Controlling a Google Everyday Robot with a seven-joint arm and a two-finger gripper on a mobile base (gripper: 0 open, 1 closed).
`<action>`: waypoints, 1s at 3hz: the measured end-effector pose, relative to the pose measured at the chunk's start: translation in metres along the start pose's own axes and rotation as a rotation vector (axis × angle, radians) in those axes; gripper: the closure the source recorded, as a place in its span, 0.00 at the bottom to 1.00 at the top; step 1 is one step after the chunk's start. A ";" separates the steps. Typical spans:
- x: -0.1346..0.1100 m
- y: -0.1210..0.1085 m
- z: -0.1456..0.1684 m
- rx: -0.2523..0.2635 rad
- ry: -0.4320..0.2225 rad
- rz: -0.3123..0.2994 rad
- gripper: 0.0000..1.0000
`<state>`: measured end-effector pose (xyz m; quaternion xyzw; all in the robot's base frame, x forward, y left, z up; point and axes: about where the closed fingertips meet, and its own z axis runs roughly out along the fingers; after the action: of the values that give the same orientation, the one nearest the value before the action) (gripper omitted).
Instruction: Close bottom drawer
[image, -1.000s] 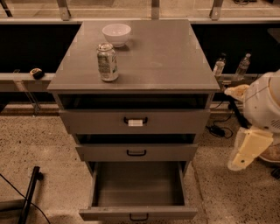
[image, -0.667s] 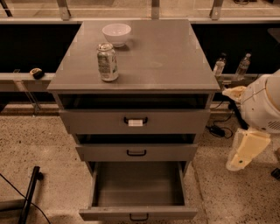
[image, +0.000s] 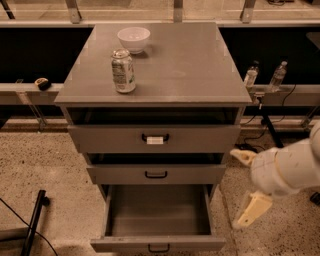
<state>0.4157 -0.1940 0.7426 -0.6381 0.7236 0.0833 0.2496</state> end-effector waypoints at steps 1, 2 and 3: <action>0.025 0.031 0.066 -0.048 -0.089 0.002 0.00; 0.029 0.033 0.075 -0.059 -0.099 -0.001 0.00; 0.056 0.028 0.097 -0.056 -0.072 0.021 0.00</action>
Offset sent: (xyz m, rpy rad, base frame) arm -0.0121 0.0102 -0.0628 0.0750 0.0233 0.0325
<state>0.4103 -0.1962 0.6275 -0.6339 0.7180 0.1293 0.2567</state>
